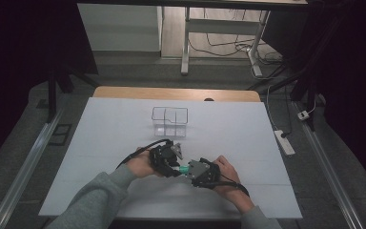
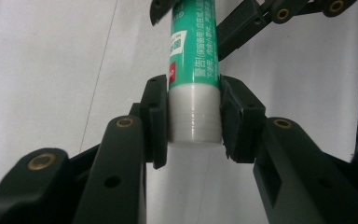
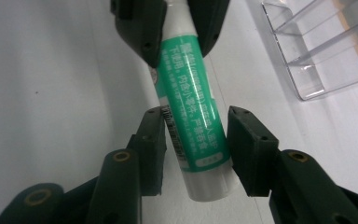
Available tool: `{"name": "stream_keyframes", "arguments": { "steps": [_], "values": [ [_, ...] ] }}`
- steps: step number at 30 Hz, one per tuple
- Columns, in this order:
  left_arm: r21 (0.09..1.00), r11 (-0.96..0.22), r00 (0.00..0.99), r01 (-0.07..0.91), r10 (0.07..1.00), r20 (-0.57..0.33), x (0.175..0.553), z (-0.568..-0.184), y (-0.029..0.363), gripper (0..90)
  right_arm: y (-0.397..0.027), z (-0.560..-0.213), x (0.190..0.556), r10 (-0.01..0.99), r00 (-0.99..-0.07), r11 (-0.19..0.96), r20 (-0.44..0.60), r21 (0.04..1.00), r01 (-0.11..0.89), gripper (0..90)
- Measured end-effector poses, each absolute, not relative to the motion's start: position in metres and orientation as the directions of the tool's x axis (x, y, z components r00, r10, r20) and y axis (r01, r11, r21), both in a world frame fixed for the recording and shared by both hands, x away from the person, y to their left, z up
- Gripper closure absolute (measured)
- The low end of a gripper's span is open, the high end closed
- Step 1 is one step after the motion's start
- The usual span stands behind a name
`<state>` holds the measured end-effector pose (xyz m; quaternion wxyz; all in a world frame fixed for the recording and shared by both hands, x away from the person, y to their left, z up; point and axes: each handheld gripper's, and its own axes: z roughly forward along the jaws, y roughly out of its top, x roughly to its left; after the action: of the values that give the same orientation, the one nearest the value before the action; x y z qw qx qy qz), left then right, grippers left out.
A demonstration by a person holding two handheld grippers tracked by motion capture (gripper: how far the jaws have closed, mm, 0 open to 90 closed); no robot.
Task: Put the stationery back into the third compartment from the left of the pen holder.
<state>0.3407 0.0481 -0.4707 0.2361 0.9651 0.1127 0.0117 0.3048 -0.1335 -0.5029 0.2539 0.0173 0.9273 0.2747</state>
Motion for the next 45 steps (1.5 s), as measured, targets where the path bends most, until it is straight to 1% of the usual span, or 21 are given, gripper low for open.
{"name": "stream_keyframes", "arguments": {
  "steps": [2,3,4,6,7,8,10,11,12,14,16,18,19,20,21,25,26,33,37,39,45],
  "values": [
    [0.476,-0.853,0.972,0.215,0.232,-0.023,0.341,-0.470,0.049,60.6,-0.135,-0.502,0.306,0.151,-0.872,0.851,-0.465,0.511,-0.125,62.0],
    [0.508,-0.830,0.965,0.232,0.264,-0.011,0.342,-0.469,0.052,57.7,-0.136,-0.502,0.306,0.147,-0.878,0.850,-0.457,0.512,-0.124,64.6],
    [0.508,-0.830,0.965,0.232,0.264,-0.011,0.342,-0.469,0.052,56.0,-0.136,-0.503,0.305,0.157,-0.879,0.842,-0.450,0.526,-0.119,64.9],
    [0.543,-0.805,0.959,0.239,0.284,-0.002,0.343,-0.469,0.058,48.8,-0.139,-0.501,0.306,0.175,-0.875,0.841,-0.451,0.531,-0.105,65.1],
    [0.543,-0.805,0.959,0.239,0.284,-0.002,0.343,-0.469,0.058,45.9,-0.140,-0.500,0.307,0.191,-0.876,0.835,-0.442,0.543,-0.092,65.1],
    [0.570,-0.782,0.951,0.252,0.308,0.002,0.343,-0.469,0.064,43.1,-0.142,-0.500,0.307,0.222,-0.880,0.816,-0.420,0.574,-0.067,65.1],
    [0.586,-0.767,0.946,0.262,0.325,0.002,0.343,-0.469,0.067,37.5,-0.146,-0.498,0.309,0.241,-0.880,0.801,-0.409,0.596,-0.057,65.2],
    [0.622,-0.731,0.933,0.283,0.359,-0.002,0.343,-0.469,0.075,36.2,-0.147,-0.498,0.310,0.255,-0.880,0.791,-0.400,0.609,-0.048,65.1],
    [0.622,-0.731,0.933,0.283,0.359,-0.002,0.343,-0.469,0.075,35.2,-0.148,-0.497,0.310,0.267,-0.880,0.786,-0.394,0.618,-0.038,65.1],
    [0.671,-0.670,0.915,0.319,0.403,-0.032,0.341,-0.468,0.086,33.6,-0.151,-0.497,0.312,0.286,-0.879,0.766,-0.380,0.642,-0.028,65.2],
    [0.685,-0.648,0.905,0.334,0.424,-0.040,0.340,-0.469,0.090,32.0,-0.152,-0.496,0.312,0.303,-0.880,0.753,-0.365,0.657,-0.014,65.2],
    [0.708,-0.613,0.892,0.351,0.448,-0.055,0.338,-0.470,0.097,31.1,-0.154,-0.495,0.313,0.319,-0.878,0.737,-0.356,0.676,-0.006,65.2],
    [0.733,-0.567,0.876,0.376,0.475,-0.081,0.335,-0.472,0.103,31.0,-0.154,-0.495,0.313,0.328,-0.878,0.728,-0.349,0.685,0.000,65.1],
    [0.733,-0.567,0.876,0.376,0.475,-0.081,0.335,-0.472,0.103,31.0,-0.155,-0.494,0.313,0.337,-0.876,0.719,-0.345,0.695,0.003,65.2],
    [0.751,-0.533,0.866,0.389,0.489,-0.101,0.334,-0.475,0.109,31.0,-0.156,-0.493,0.313,0.336,-0.877,0.719,-0.342,0.695,0.004,65.2],
    [0.777,-0.493,0.850,0.392,0.516,-0.102,0.333,-0.478,0.115,30.9,-0.159,-0.492,0.313,0.367,-0.884,0.673,-0.291,0.739,0.037,65.1],
    [0.790,-0.468,0.845,0.397,0.522,-0.115,0.332,-0.481,0.119,30.9,-0.160,-0.492,0.314,0.371,-0.884,0.665,-0.285,0.746,0.039,65.1],
    [0.813,-0.425,0.846,0.397,0.513,-0.145,0.329,-0.484,0.120,30.6,-0.164,-0.491,0.315,0.410,-0.882,0.609,-0.234,0.790,0.074,65.1],
    [0.827,-0.419,0.855,0.374,0.500,-0.134,0.327,-0.484,0.116,30.8,-0.165,-0.490,0.316,0.424,-0.881,0.578,-0.208,0.811,0.086,65.1],
    [0.832,-0.409,0.856,0.375,0.498,-0.141,0.327,-0.485,0.113,30.8,-0.165,-0.490,0.316,0.434,-0.884,0.545,-0.175,0.832,0.104,65.1],
    [0.840,-0.378,0.851,0.390,0.496,-0.172,0.328,-0.486,0.108,30.4,-0.165,-0.491,0.316,0.445,-0.881,0.536,-0.163,0.836,0.116,65.1]
  ]
}}
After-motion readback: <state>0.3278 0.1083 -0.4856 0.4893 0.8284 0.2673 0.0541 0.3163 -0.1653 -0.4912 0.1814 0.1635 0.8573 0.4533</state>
